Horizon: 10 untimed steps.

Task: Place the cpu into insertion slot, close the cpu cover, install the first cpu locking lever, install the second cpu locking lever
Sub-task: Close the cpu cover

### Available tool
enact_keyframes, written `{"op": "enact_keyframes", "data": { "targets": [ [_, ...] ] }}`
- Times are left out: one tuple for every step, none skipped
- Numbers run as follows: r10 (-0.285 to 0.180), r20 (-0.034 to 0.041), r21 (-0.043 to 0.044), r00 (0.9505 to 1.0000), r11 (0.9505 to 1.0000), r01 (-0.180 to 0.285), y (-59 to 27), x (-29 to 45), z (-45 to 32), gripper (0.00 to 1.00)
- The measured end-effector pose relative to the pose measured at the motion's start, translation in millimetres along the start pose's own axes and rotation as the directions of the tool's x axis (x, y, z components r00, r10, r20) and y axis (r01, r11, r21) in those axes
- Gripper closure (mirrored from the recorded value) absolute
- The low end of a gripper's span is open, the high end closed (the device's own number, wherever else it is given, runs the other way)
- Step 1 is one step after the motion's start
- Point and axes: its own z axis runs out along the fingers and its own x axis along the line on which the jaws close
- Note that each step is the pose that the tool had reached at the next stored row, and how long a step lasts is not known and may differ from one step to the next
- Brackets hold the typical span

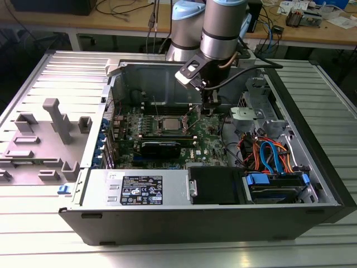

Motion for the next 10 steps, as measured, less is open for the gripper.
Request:
{"op": "enact_keyframes", "data": {
  "targets": [
    [0.0,0.0,0.0,1.0,1.0,0.0,-0.7,0.0,0.0,0.89],
    [0.0,0.0,-0.0001,1.0,1.0,0.0,-1.3,0.1,0.0,0.89],
    [0.0,0.0001,0.0,1.0,1.0,0.0,-2.6,0.2,0.0,0.89],
    [0.0,0.0001,0.0,1.0,1.0,0.0,-3.5,0.2,0.0,0.89],
    [0.0,0.0001,-0.0001,1.0,1.0,0.0,-4.3,0.3,0.0,0.89],
    [0.0,0.0,0.0,1.0,1.0,0.0,-5.6,0.4,0.0,0.89],
    [0.0,0.0001,-0.0001,1.0,1.0,0.0,-6.7,0.5,-0.1,0.89],
    [0.0,0.0001,0.0,1.0,1.0,0.0,-8.0,0.6,-0.1,0.89],
    [0.0,0.0,0.0,1.0,1.0,0.0,-8.6,0.6,-0.1,0.89],
    [0.0,0.0001,0.0,1.0,1.0,0.0,-9.1,0.7,-0.1,0.89]
  ]
}}
